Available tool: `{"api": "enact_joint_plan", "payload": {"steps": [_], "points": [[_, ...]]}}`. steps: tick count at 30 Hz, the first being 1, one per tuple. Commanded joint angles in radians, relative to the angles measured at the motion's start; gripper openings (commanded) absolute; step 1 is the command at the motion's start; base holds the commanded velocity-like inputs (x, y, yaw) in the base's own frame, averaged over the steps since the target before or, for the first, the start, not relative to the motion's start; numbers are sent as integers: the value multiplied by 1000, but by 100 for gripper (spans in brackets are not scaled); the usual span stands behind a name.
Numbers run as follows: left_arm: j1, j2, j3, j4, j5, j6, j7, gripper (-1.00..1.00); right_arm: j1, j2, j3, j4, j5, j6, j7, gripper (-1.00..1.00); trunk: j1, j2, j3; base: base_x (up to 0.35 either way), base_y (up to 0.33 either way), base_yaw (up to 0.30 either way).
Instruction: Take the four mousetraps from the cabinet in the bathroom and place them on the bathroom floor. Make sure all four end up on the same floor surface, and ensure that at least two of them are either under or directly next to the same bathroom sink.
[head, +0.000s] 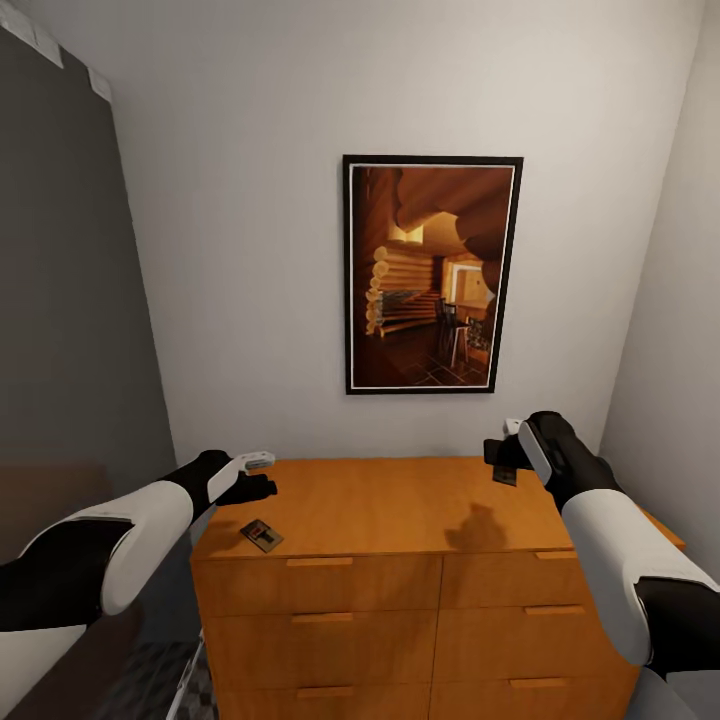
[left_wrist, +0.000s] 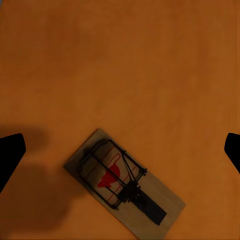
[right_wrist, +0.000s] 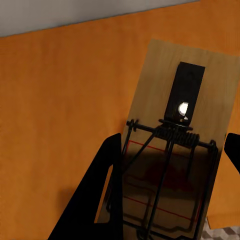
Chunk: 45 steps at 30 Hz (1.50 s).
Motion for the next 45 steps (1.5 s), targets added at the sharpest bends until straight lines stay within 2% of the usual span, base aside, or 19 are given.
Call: {"api": "enact_joint_plan", "payload": {"steps": [1,23,34,45], "points": [[-1,0,-7,-1,9,5,0,100,-1,0,-2,-1,-5,4,-1,-100,0,-1,-2,0,0,0],[-1,-3,-7,-3,6,6,0,100,-1,-6,-2,-1,-4,3,-2,-100,0,-1,-2,0,-5,81],[-1,-22,-7,-4,6,6,1,100,-1,-6,-2,0,-4,3,-2,-100,0,-1,-2,0,-224,4],[-1,-23,-7,-4,9,4,2,100,-1,0,-2,3,1,3,-3,-100,0,-1,-2,0,-57,0]]}}
